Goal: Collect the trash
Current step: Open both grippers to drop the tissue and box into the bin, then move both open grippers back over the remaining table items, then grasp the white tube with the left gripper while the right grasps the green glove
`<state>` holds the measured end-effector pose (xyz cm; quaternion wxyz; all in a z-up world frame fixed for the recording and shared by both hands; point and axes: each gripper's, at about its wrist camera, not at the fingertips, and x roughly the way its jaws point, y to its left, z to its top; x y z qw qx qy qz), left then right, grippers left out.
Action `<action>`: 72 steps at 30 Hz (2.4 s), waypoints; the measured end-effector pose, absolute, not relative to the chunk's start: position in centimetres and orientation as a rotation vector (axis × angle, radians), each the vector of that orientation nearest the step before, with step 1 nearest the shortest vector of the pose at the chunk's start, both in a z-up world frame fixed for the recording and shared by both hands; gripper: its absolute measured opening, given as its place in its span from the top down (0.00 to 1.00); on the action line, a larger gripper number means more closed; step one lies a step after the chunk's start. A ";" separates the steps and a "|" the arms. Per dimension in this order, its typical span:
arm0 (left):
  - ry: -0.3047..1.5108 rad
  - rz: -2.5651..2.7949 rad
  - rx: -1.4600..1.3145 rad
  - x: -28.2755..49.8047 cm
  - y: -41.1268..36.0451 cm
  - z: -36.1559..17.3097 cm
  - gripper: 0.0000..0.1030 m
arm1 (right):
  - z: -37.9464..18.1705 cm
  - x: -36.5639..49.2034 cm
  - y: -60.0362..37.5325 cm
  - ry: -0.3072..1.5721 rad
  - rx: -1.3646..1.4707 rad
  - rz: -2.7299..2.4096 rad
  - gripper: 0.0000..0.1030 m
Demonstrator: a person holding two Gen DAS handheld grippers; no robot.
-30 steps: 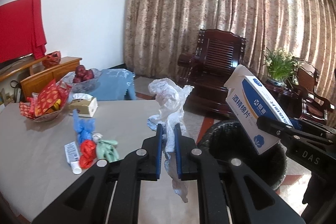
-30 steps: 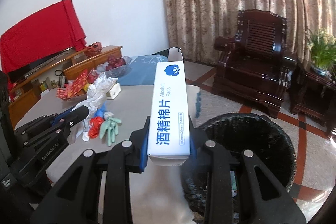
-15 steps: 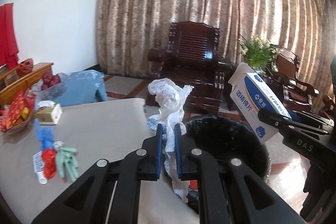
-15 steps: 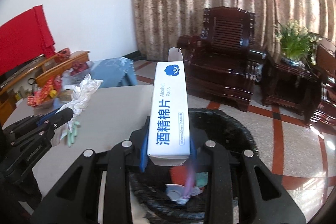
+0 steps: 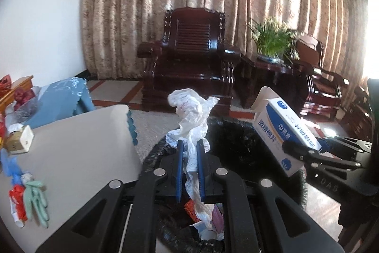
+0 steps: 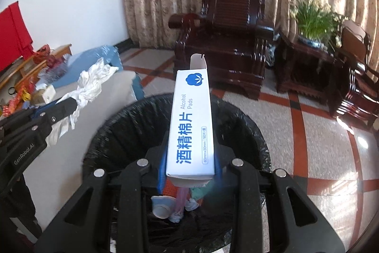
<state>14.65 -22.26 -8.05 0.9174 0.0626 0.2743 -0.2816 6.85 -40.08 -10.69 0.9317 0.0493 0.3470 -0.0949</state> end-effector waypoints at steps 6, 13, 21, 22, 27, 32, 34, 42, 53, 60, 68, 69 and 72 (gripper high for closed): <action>0.631 -0.625 0.119 15.8 -23.7 -9.8 0.67 | -13.1 7.7 -40.9 0.738 0.104 -0.256 0.42; 0.604 -0.592 0.077 15.5 -20.0 -8.7 0.36 | -11.9 5.6 -39.9 0.661 0.109 -0.285 0.06; 0.565 -0.435 0.023 15.2 -11.3 -7.1 0.24 | -8.9 5.6 -34.1 0.558 0.103 -0.153 0.05; 0.561 -0.404 0.014 15.1 -9.7 -7.0 0.24 | -8.6 5.9 -32.9 0.550 0.099 -0.124 0.05; 0.541 -0.236 -0.004 14.6 -1.8 -7.2 0.23 | -8.1 7.9 -27.3 0.552 0.068 -0.012 0.05; 0.538 -0.074 -0.016 14.2 5.0 -8.3 0.23 | -8.3 10.1 -21.6 0.562 0.035 0.083 0.05; 0.544 -0.007 -0.022 14.1 7.9 -9.0 0.23 | -8.6 11.1 -19.2 0.563 0.016 0.117 0.05; 0.585 0.120 -0.037 13.9 14.4 -11.6 0.23 | -9.7 13.6 -13.0 0.551 -0.031 0.187 0.05; 0.699 0.153 -0.079 16.2 16.1 -16.5 0.24 | -13.3 15.6 -9.3 0.626 -0.067 0.206 0.05; 0.772 0.150 -0.079 18.5 15.5 -18.8 0.37 | -14.8 17.1 -8.6 0.667 -0.067 0.210 0.05; 0.869 0.136 -0.144 20.6 16.1 -20.8 0.54 | -15.6 18.4 -7.8 0.693 -0.075 0.227 0.05; 0.876 0.126 -0.150 20.7 16.2 -20.9 0.60 | -15.7 18.6 -7.6 0.700 -0.082 0.233 0.05; 0.877 0.128 -0.148 20.4 16.2 -20.7 0.67 | -16.0 18.9 -6.9 0.708 -0.095 0.246 0.05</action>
